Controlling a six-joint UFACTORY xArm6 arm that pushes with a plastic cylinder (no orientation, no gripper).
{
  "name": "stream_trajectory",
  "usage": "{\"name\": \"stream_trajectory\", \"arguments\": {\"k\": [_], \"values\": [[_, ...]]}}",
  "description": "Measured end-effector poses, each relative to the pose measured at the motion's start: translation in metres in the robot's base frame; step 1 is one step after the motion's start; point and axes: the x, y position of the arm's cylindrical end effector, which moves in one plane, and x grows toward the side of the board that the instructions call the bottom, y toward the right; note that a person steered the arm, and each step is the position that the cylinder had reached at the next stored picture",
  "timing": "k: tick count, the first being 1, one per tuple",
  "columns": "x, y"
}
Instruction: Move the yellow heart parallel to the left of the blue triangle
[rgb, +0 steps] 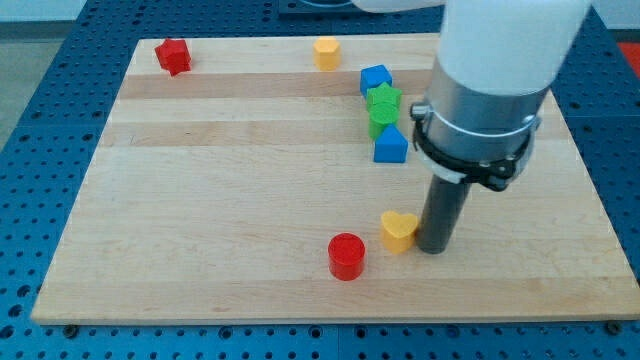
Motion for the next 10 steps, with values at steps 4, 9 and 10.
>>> {"name": "stream_trajectory", "arguments": {"k": [4,9,10], "values": [[-0.023,-0.093],[-0.090,-0.119],[-0.104,-0.131]]}}
